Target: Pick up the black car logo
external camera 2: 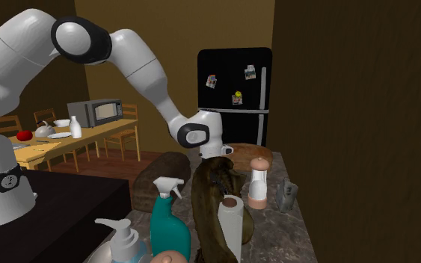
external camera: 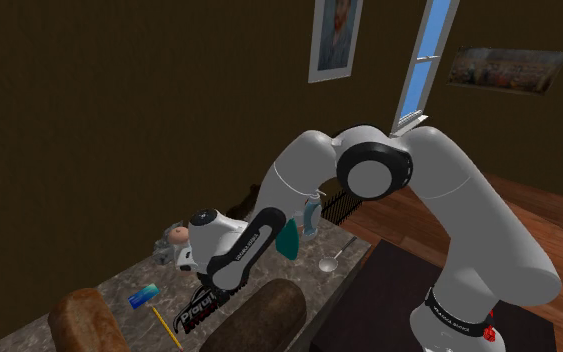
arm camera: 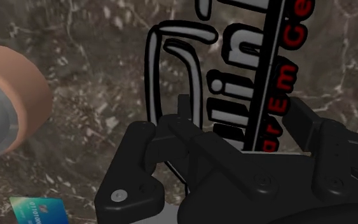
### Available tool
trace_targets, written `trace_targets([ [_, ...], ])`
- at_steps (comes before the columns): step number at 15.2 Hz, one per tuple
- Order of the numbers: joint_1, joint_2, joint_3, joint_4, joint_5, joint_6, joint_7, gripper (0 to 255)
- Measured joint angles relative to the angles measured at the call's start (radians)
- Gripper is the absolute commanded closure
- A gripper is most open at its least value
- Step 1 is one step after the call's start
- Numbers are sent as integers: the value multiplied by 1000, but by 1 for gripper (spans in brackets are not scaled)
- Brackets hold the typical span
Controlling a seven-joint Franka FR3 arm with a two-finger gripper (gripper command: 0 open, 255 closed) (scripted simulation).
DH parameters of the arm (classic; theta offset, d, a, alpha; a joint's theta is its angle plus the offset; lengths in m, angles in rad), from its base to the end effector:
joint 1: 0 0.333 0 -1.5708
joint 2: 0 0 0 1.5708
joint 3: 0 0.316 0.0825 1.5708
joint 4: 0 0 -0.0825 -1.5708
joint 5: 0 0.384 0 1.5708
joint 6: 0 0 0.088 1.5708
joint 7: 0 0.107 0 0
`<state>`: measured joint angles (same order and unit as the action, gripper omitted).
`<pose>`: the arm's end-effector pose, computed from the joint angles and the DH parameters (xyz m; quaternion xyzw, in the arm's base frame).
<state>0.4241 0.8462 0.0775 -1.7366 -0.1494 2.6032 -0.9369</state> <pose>0.5747 0.3150 0.0951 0.7181 0.6957 0.0101 0.0127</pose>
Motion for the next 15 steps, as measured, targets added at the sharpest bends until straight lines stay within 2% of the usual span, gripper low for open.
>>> trace_targets([
  [8,0,-1,0,0,0,-4,0,255],
  [15,-6,-76,9,-33,7,-48,-5,255],
])
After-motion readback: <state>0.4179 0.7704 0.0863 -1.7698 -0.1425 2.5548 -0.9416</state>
